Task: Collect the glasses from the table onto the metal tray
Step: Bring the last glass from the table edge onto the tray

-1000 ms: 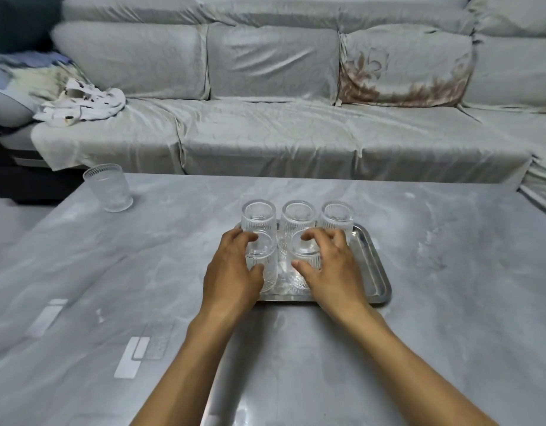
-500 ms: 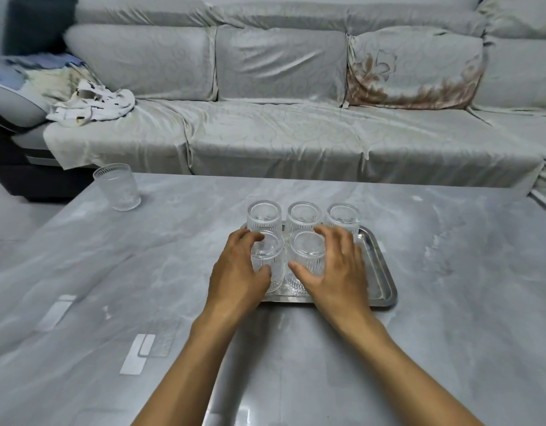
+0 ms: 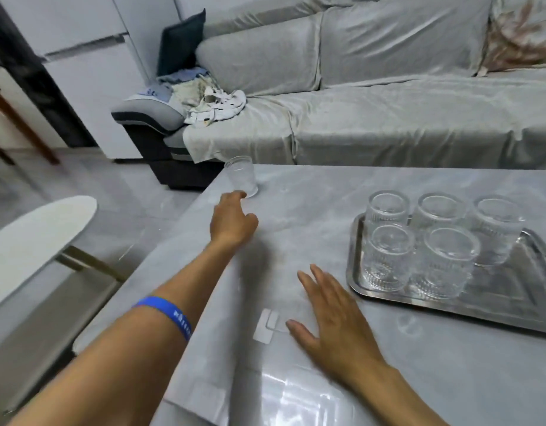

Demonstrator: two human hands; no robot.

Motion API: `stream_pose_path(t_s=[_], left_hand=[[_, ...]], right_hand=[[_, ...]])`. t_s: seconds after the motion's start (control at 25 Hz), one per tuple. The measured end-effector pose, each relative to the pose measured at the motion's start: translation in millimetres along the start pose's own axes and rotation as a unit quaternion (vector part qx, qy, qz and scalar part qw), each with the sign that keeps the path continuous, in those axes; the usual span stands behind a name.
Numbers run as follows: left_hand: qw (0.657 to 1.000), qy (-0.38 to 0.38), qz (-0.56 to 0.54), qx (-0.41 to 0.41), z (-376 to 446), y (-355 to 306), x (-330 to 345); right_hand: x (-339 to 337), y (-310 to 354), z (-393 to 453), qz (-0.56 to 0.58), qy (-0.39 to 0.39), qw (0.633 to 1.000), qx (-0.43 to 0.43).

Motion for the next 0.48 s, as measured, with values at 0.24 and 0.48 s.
stream_pose_path(t_s=[0.24,0.48], left_hand=[[0.985,0.059,0.151,0.057,112.3,-14.6,6.2],[0.979,0.028,0.195,0.055,136.1,21.4,31.4]], right_hand=[[16.6,-1.5,0.4,-0.095,0.047,0.994,-0.002],[21.7,-7.6,3.6,-0.079,0.025,0.997,0.004]])
Point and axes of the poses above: each hand's wrist, its own z-axis towards the middle knuckle, its own x-axis out of the palm, y = z × x, the point moved 2 cm from there along z, towards the middle knuckle, and after that the axes turned 7 degrees about -z, right-handed, at the moved point
